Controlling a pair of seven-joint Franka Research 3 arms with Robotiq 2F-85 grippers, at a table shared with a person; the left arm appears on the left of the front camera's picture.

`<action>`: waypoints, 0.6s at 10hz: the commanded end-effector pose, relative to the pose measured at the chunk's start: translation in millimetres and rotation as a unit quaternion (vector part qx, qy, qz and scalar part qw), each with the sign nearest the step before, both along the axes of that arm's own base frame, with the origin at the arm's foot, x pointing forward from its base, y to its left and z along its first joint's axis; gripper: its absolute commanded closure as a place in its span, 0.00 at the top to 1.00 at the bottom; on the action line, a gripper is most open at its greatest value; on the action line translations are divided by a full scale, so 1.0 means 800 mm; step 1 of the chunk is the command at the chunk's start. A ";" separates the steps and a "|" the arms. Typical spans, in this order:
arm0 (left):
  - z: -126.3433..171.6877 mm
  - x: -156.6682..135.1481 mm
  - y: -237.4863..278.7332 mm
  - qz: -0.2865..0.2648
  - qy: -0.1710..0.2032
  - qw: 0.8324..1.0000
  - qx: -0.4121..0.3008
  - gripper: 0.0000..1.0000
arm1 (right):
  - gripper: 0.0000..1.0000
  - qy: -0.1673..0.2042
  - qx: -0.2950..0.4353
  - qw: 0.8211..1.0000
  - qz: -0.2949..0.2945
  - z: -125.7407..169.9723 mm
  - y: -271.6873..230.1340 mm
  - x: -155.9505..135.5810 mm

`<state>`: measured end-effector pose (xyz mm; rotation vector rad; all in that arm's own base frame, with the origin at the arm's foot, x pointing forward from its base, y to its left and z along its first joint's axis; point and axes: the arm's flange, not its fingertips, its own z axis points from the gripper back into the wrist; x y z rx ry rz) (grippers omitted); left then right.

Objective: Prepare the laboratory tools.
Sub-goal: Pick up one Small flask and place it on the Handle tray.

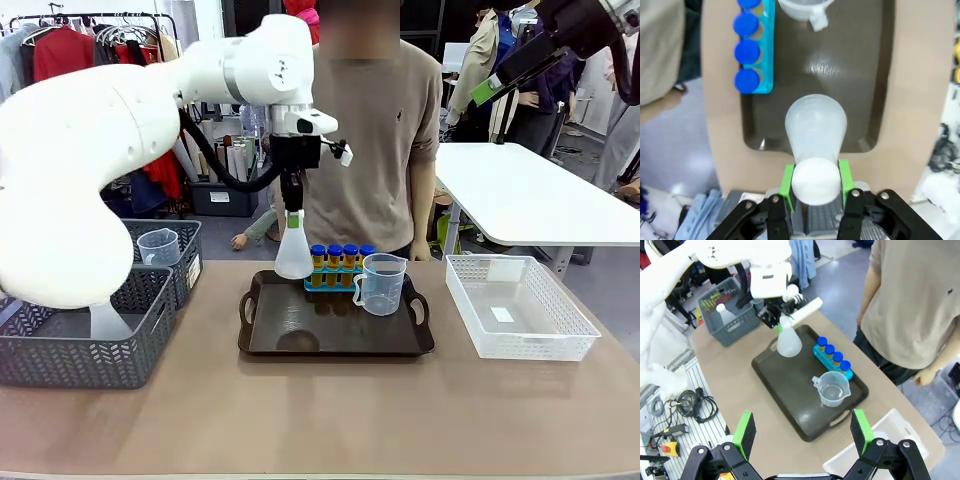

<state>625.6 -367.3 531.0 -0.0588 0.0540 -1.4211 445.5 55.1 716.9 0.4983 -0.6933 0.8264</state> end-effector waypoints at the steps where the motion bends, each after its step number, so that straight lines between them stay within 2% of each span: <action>1: 0.008 0.034 -0.014 -0.030 0.018 0.999 0.011 0.00 | 1.00 -0.003 0.006 1.000 0.003 0.002 0.001 0.000; 3: 0.015 0.031 -0.008 -0.047 0.022 0.999 -0.001 0.00 | 1.00 -0.003 0.006 1.000 0.003 0.002 0.001 0.000; 4: -0.024 0.003 -0.006 -0.019 0.015 1.000 0.005 0.00 | 1.00 -0.003 0.006 1.000 0.003 0.002 0.001 0.000; 6: -0.024 0.003 -0.006 -0.019 0.015 1.000 0.005 0.00 | 1.00 -0.003 0.006 1.000 0.003 0.002 0.001 0.000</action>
